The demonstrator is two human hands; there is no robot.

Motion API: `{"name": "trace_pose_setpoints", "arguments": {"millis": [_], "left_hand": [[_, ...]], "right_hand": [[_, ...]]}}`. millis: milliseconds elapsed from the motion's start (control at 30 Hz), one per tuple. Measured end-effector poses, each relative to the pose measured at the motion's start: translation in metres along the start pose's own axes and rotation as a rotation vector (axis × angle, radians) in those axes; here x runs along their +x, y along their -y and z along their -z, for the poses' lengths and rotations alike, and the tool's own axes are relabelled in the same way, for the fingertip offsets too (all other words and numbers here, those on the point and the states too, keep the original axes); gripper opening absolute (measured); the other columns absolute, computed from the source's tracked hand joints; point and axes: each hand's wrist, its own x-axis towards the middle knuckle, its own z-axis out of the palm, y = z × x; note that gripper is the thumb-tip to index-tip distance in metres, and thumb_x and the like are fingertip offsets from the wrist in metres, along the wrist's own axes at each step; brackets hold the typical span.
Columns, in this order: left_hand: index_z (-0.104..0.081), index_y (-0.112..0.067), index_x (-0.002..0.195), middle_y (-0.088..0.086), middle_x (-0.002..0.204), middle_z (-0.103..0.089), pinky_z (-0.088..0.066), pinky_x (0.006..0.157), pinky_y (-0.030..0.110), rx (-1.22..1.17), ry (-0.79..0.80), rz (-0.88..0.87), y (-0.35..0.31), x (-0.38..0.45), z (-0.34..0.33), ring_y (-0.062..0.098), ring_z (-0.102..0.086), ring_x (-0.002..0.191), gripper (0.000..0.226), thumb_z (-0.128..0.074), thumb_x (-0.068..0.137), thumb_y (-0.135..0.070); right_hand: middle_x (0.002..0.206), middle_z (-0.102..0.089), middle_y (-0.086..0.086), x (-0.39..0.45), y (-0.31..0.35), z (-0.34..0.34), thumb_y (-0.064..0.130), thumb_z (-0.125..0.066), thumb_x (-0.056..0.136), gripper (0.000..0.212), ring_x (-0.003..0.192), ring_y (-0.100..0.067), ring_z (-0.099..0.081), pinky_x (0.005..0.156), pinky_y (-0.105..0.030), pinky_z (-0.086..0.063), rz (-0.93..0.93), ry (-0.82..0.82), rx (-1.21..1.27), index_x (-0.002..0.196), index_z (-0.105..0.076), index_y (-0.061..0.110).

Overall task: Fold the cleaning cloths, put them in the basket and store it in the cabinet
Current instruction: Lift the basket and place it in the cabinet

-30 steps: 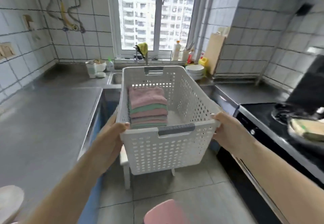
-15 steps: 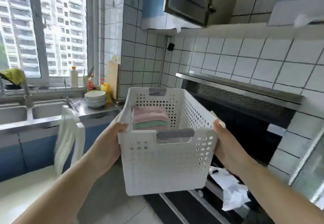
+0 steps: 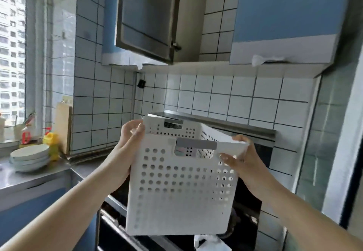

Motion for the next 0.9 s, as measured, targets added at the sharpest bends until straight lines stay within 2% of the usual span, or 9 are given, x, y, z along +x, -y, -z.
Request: {"name": "trace_pose_setpoints", "arguments": {"millis": [67, 133, 200, 300, 433, 533, 633, 767, 900], "left_hand": [[-0.04, -0.042, 0.111, 0.006, 0.092, -0.067, -0.055, 0.056, 0.036, 0.089, 0.041, -0.056, 0.003, 0.024, 0.002, 0.019, -0.07, 0.07, 0.069, -0.078, 0.057, -0.06], [-0.036, -0.04, 0.117, 0.009, 0.09, -0.069, -0.057, 0.062, 0.039, 0.12, 0.042, -0.115, 0.005, 0.051, 0.007, 0.022, -0.07, 0.072, 0.073, -0.08, 0.059, -0.036], [-0.035, -0.041, 0.116, 0.012, 0.092, -0.069, -0.057, 0.064, 0.038, 0.152, 0.042, -0.172, 0.005, 0.08, 0.013, 0.021, -0.07, 0.073, 0.075, -0.082, 0.059, -0.029], [-0.037, -0.046, 0.108, 0.01, 0.092, -0.067, -0.057, 0.062, 0.038, 0.136, 0.034, -0.224, 0.001, 0.129, 0.025, 0.019, -0.07, 0.07, 0.069, -0.08, 0.057, -0.029], [-0.038, -0.041, 0.112, 0.01, 0.089, -0.068, -0.057, 0.061, 0.04, 0.097, 0.041, -0.301, -0.019, 0.194, 0.041, 0.022, -0.07, 0.07, 0.069, -0.078, 0.058, -0.027], [-0.038, -0.034, 0.115, 0.01, 0.088, -0.068, -0.056, 0.055, 0.031, 0.105, 0.044, -0.395, -0.046, 0.237, 0.047, 0.017, -0.07, 0.065, 0.063, -0.076, 0.065, -0.023], [-0.036, -0.031, 0.12, 0.012, 0.096, -0.067, -0.059, 0.061, 0.038, 0.145, 0.069, -0.446, -0.078, 0.273, 0.052, 0.022, -0.071, 0.076, 0.073, -0.075, 0.058, -0.033], [-0.033, -0.03, 0.125, 0.011, 0.102, -0.066, -0.058, 0.072, 0.049, 0.184, 0.049, -0.516, -0.113, 0.31, 0.058, 0.028, -0.07, 0.086, 0.082, -0.076, 0.056, -0.045], [-0.034, -0.022, 0.128, 0.011, 0.104, -0.066, -0.057, 0.075, 0.047, 0.172, 0.007, -0.585, -0.141, 0.337, 0.055, 0.027, -0.068, 0.087, 0.081, -0.075, 0.063, -0.044]], "right_hand": [[0.09, -0.063, -0.002, 0.021, 0.001, 0.003, 0.038, -0.089, 0.043, 0.08, 0.077, -0.01, -0.064, 0.073, -0.022, -0.051, 0.022, -0.053, -0.012, 0.108, -0.043, 0.031], [0.084, -0.067, 0.005, 0.045, 0.006, 0.003, 0.033, -0.09, 0.053, 0.068, 0.074, -0.007, -0.067, 0.069, -0.02, -0.049, 0.077, -0.096, -0.019, 0.104, -0.044, 0.029], [0.078, -0.067, 0.008, 0.07, 0.013, 0.0, 0.023, -0.081, 0.062, 0.053, 0.068, -0.002, -0.066, 0.066, -0.018, -0.049, 0.127, -0.143, -0.018, 0.099, -0.044, 0.029], [0.083, -0.064, 0.003, 0.114, 0.028, -0.011, 0.025, -0.077, 0.059, 0.051, 0.068, -0.004, -0.067, 0.069, -0.027, -0.051, 0.181, -0.173, -0.09, 0.098, -0.044, 0.028], [0.1, -0.062, -0.006, 0.172, 0.057, -0.025, 0.034, -0.083, 0.058, 0.057, 0.089, -0.024, -0.067, 0.081, -0.043, -0.055, 0.245, -0.212, -0.189, 0.096, -0.042, 0.036], [0.104, -0.062, -0.006, 0.211, 0.08, -0.031, 0.029, -0.086, 0.062, 0.057, 0.092, -0.023, -0.065, 0.079, -0.039, -0.055, 0.337, -0.259, -0.21, 0.098, -0.042, 0.035], [0.107, -0.06, -0.004, 0.243, 0.109, -0.036, 0.026, -0.08, 0.069, 0.05, 0.095, -0.024, -0.064, 0.077, -0.036, -0.054, 0.421, -0.311, -0.196, 0.102, -0.043, 0.033], [0.108, -0.061, -0.002, 0.277, 0.148, -0.042, 0.039, -0.08, 0.062, 0.071, 0.096, -0.024, -0.064, 0.085, -0.044, -0.054, 0.522, -0.384, -0.245, 0.12, -0.041, 0.028], [0.101, -0.062, 0.005, 0.304, 0.182, -0.044, 0.038, -0.079, 0.068, 0.061, 0.088, -0.016, -0.065, 0.077, -0.039, -0.056, 0.602, -0.387, -0.289, 0.116, -0.043, 0.029]]}}
